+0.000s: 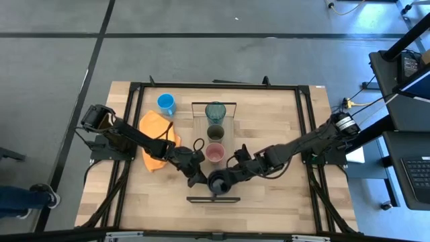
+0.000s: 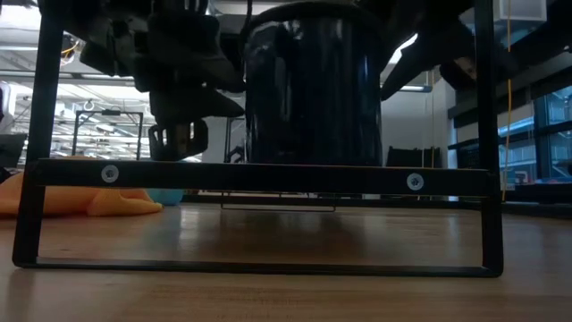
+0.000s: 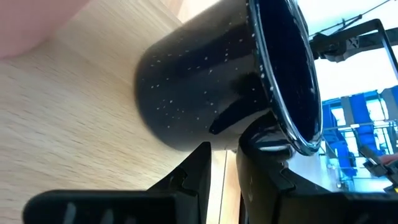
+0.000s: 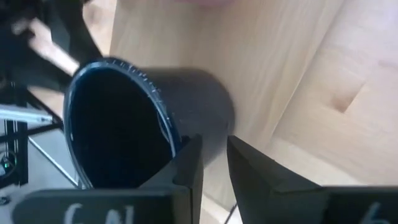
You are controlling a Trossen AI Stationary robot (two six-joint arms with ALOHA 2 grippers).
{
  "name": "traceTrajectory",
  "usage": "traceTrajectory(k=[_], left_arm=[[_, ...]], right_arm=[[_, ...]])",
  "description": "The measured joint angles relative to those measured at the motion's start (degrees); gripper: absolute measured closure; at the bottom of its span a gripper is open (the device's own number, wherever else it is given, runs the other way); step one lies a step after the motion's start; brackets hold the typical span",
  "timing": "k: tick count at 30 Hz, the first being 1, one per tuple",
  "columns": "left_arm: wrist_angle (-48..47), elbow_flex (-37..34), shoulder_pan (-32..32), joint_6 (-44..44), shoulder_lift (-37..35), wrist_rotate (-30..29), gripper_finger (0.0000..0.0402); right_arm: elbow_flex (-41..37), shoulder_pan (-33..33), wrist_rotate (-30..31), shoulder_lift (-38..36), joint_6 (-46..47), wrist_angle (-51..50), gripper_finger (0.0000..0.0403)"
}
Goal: Stack small to large cups/mugs on shelf
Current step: Put the dark blue mug on the shelf
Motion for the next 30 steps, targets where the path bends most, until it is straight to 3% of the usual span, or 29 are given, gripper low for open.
traceTrajectory(k=[10, 16, 30], left_arm=[[-0.1, 0.0, 0.6, 0.0, 0.0, -3.4, 0.033], [-1.3, 0.0, 1.0, 1.4, -1.8, -9.6, 0.0331], [-9.2, 0.1, 1.4, 3.2, -4.0, -9.8, 0.0332]], right_arm=[[0.0, 1.0, -2.1, 0.0, -0.2, 0.3, 0.0327], [0.0, 1.0, -4.6, 0.0, -1.5, 0.6, 0.0327], [0.0, 0.8, -4.3, 0.0, -3.9, 1.0, 0.0327]])
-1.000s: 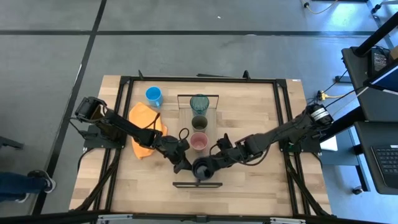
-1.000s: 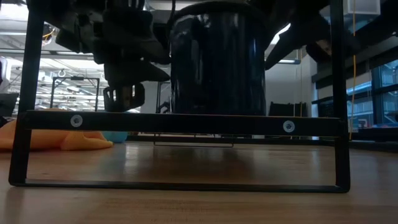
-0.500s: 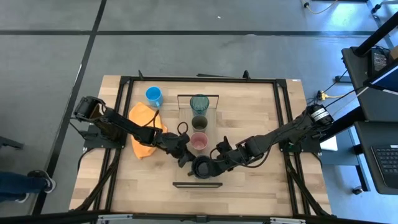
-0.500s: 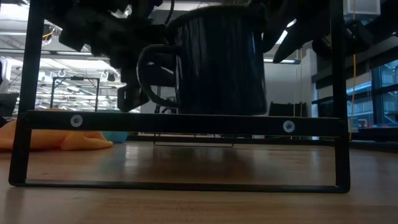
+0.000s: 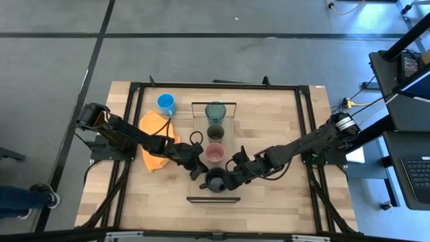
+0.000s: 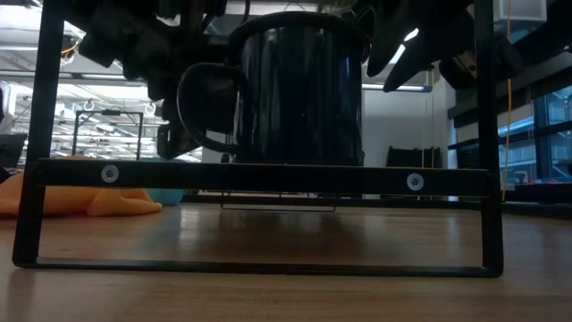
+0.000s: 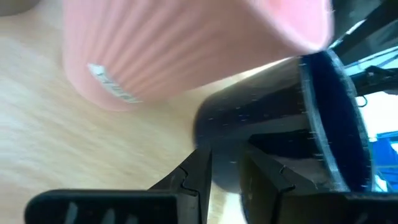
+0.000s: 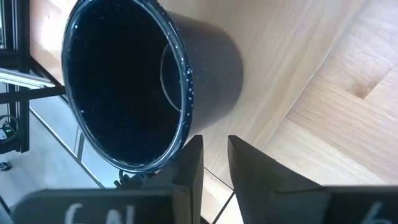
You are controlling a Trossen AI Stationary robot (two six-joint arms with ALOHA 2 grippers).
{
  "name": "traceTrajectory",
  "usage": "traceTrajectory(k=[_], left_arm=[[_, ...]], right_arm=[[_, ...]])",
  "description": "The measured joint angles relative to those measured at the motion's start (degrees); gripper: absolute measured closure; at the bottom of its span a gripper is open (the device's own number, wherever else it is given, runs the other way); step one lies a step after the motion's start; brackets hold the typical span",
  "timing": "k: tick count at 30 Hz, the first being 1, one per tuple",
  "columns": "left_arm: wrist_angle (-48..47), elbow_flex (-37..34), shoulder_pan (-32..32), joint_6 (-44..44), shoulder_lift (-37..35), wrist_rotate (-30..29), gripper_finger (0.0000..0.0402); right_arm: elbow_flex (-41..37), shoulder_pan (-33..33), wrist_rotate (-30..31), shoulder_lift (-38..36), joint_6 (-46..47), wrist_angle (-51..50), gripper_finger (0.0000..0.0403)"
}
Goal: Stack small to large cups/mugs on shelf
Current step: Put the dark blue mug on the shelf
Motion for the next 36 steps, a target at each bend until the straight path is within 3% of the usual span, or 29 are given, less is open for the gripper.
traceTrajectory(k=[6, 14, 22, 36], left_arm=[[-1.8, 0.0, 0.0, 0.7, -0.3, -0.7, 0.0332], [-9.1, 0.0, -1.2, 0.9, -6.0, -2.1, 0.0332], [-9.0, 0.0, -4.0, -0.3, -5.8, -3.4, 0.0332], [-7.1, 0.0, -2.7, -0.2, -5.8, -6.0, 0.0332]], right_arm=[[0.0, 0.0, -0.1, 0.0, -0.3, -0.2, 0.0326], [0.0, 0.0, -0.3, 0.0, -1.7, -0.4, 0.0327], [0.0, 0.0, -0.4, 0.0, -3.0, -0.3, 0.0327], [0.0, 0.0, -0.4, 0.0, -3.2, 0.5, 0.0327]])
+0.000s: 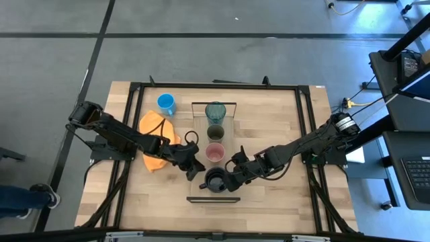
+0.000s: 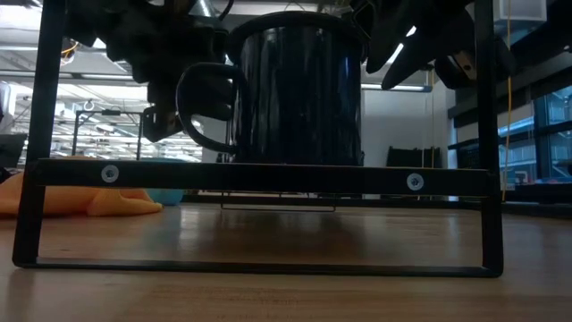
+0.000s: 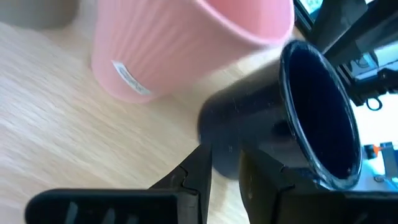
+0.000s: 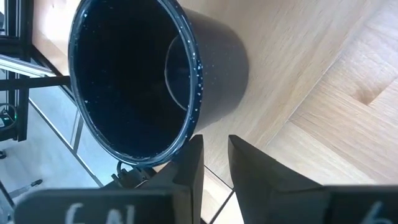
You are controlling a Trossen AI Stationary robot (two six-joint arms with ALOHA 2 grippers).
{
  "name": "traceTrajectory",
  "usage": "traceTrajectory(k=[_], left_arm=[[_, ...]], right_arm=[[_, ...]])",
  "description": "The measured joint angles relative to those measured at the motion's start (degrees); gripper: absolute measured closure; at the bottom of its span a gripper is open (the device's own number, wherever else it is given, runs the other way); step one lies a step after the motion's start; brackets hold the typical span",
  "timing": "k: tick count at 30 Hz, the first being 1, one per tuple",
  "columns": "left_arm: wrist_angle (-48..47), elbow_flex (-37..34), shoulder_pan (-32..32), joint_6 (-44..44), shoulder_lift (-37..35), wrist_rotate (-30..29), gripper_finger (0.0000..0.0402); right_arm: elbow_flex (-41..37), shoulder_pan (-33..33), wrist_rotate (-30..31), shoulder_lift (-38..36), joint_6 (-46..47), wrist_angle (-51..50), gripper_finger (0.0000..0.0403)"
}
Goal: Stack small to large cups/mugs on shelf
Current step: Put the dark blue mug on the shelf
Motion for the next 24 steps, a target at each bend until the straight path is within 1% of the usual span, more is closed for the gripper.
traceTrajectory(k=[5, 9, 13, 24], left_arm=[[0.3, 0.0, 0.6, 1.5, 0.0, 0.0, 0.0332], [0.0, 0.0, 0.7, 1.5, 0.0, 1.5, 0.0332], [-1.7, 0.0, -0.4, 1.5, 0.0, 1.9, 0.0332], [-0.9, 0.0, -1.9, 0.1, 0.0, 1.5, 0.0332]], right_arm=[[0.0, 0.0, 0.1, 0.0, 0.0, 0.9, 0.0327], [0.0, 0.0, 0.6, 0.0, 0.0, 0.9, 0.0327], [0.0, 0.0, 0.6, 0.0, 0.0, 0.9, 0.0327], [0.0, 0.0, 0.6, 0.0, 0.0, 1.7, 0.0327]])
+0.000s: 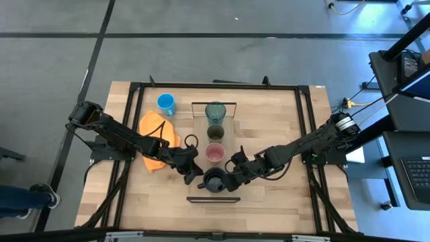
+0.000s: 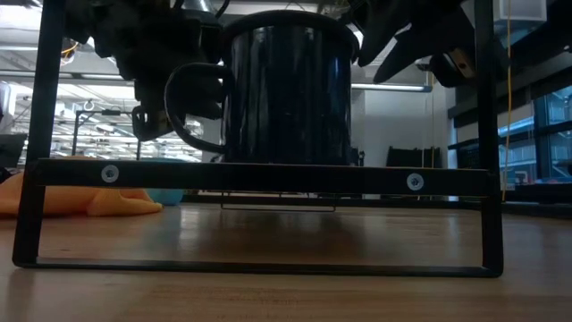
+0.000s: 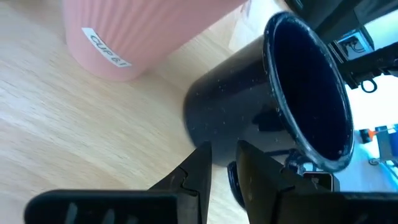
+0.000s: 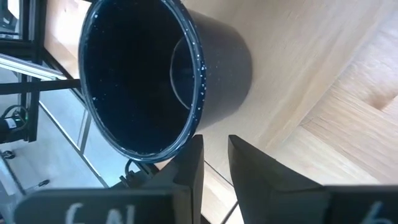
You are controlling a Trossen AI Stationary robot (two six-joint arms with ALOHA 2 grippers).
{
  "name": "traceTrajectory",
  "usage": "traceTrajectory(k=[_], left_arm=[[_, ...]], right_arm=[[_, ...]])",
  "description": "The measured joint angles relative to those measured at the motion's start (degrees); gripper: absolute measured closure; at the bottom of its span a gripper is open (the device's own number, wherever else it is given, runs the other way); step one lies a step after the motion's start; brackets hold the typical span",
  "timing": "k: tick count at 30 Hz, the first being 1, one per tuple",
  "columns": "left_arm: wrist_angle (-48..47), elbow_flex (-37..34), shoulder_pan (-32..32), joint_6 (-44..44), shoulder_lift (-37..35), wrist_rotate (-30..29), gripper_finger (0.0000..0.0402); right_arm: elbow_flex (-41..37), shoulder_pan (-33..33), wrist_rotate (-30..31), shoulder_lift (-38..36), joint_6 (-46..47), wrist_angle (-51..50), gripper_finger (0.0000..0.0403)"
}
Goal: Stack small to large cups/mugs on shelf
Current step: Put the dark blue mug on the shelf
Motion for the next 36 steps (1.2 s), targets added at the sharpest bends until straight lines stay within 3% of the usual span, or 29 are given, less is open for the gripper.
traceTrajectory(k=[36], left_arm=[[2.7, 0.0, 4.1, 4.0, 0.0, 1.8, 0.0332]], right_arm=[[0.0, -2.4, -0.1, 0.0, -0.4, -0.2, 0.0327]])
